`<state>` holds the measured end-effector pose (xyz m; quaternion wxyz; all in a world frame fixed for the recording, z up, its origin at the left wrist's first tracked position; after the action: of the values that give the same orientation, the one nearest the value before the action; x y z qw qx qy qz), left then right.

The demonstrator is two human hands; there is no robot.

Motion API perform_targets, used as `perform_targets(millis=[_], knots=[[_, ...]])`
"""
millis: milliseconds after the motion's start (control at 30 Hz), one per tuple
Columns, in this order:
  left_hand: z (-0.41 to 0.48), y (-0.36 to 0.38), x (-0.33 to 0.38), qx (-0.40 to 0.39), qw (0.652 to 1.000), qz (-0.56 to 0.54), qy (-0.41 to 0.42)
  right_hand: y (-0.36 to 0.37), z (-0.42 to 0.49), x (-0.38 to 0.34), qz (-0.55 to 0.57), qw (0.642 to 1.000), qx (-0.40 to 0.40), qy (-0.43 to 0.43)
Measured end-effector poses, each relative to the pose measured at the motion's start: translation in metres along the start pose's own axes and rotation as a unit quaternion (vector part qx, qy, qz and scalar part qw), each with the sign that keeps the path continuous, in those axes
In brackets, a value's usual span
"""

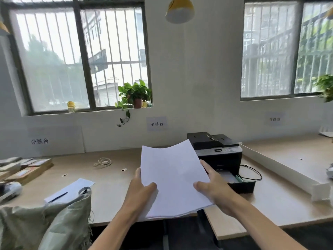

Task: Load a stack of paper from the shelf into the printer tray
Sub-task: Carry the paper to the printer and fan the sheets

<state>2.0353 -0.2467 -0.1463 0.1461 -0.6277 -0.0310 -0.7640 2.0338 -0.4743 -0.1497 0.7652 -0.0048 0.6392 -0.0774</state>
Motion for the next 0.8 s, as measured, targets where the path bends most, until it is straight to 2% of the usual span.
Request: perform_targets(millis=[367, 800], knots=[[0.154, 0.042, -0.004, 0.045, 0.999, 0.021, 0.002, 0.011, 0.171, 0.011, 0.022, 0.999, -0.023, -0.024], [0.341, 0.058, -0.050, 0.042, 0.998, 0.019, 0.040, 0.068, 0.350, 0.052, 0.014, 1.000, -0.008, -0.022]])
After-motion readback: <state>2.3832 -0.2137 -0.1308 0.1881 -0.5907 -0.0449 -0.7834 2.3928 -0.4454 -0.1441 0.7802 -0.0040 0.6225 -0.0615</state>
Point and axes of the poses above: each hand's wrist, its own z-axis towards the middle knuckle, its own y-axis out of the palm, x = y × z, the point moved 6 cm from there along z, towards the middle knuckle, and after that the axes turned 12 degrees about x, right-handed, at the moved point
